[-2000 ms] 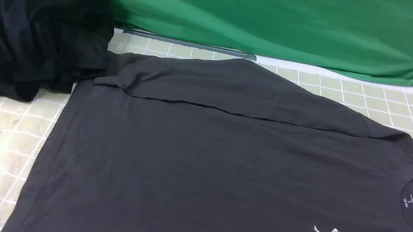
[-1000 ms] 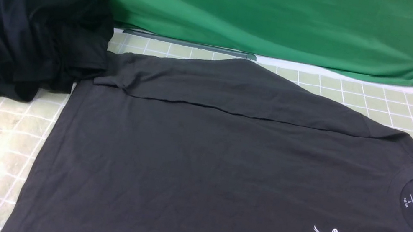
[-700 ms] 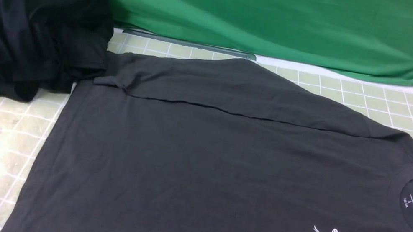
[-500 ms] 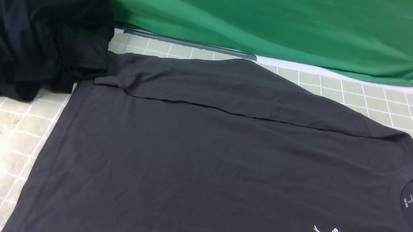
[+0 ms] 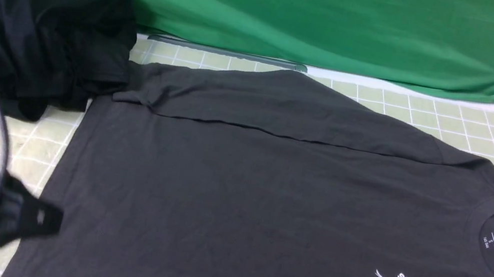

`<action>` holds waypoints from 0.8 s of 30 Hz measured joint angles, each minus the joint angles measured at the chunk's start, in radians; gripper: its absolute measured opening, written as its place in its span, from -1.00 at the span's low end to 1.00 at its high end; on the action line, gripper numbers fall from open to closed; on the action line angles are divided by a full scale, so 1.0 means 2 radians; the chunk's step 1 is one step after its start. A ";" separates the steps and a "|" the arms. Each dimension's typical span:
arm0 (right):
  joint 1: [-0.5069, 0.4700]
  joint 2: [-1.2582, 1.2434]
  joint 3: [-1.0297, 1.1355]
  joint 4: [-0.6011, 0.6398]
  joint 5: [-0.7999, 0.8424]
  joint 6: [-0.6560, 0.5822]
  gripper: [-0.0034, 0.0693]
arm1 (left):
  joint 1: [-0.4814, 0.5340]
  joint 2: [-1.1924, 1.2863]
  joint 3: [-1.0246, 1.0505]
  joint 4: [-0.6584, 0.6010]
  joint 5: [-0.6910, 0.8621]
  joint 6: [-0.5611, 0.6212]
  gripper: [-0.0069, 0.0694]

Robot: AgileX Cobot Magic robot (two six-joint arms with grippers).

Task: Fold a long-sleeved shirt over a green coffee tablecloth.
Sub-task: 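Grasp the left edge of the dark T-shirt lying flat on the table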

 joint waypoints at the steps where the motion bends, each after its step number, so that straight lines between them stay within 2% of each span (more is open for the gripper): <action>1: 0.021 0.032 -0.045 -0.002 0.062 -0.029 -0.86 | 0.000 0.008 0.005 0.005 0.000 0.001 -0.82; 2: 0.030 0.039 -0.062 -0.003 0.087 -0.043 -0.87 | 0.000 0.009 0.006 0.008 0.000 0.001 -0.82; 3: 0.058 0.087 -0.112 -0.005 0.161 -0.087 -0.88 | 0.000 0.022 0.010 0.016 0.003 0.001 -0.83; 4: 0.072 0.110 -0.134 -0.006 0.198 -0.102 -0.89 | 0.000 0.027 0.011 0.018 0.003 0.001 -0.83; 5: 0.112 0.172 -0.193 -0.007 0.304 -0.132 -0.89 | 0.000 0.043 0.012 0.025 0.008 0.001 -0.84; 6: 0.134 0.199 -0.218 -0.007 0.357 -0.140 -0.89 | 0.000 0.048 0.012 0.028 0.009 0.001 -0.84; 7: 0.134 0.206 -0.218 -0.007 0.357 -0.141 -0.89 | 0.000 0.051 0.012 0.028 0.010 0.001 -0.84; 8: 0.167 0.251 -0.248 -0.008 0.423 -0.152 -0.89 | 0.000 0.062 0.012 0.032 0.013 0.001 -0.84; 10: 0.207 0.292 -0.265 -0.010 0.466 -0.159 -0.89 | -0.001 0.079 0.012 0.039 0.020 -0.001 -0.84; 13: 0.238 0.322 -0.266 -0.011 0.478 -0.161 -0.90 | -0.014 0.092 0.011 0.061 0.029 -0.017 -0.84; 15: 0.253 0.338 -0.264 -0.011 0.480 -0.161 -0.91 | -0.040 0.098 0.010 0.093 0.036 -0.046 -0.84; 20: 0.256 0.364 -0.235 -0.013 0.439 -0.161 -0.91 | -0.149 0.113 0.008 0.178 0.051 -0.161 -0.84; 21: 0.256 0.364 -0.233 -0.012 0.438 -0.161 -0.91 | -0.153 0.114 0.007 0.185 0.052 -0.166 -0.84; 22: 0.258 0.375 -0.222 -0.009 0.429 -0.162 -0.91 | -0.184 0.128 0.007 0.212 0.064 -0.207 -0.84; 24: 0.259 0.382 -0.214 -0.005 0.425 -0.162 -0.91 | -0.202 0.143 0.007 0.252 0.069 -0.235 -0.83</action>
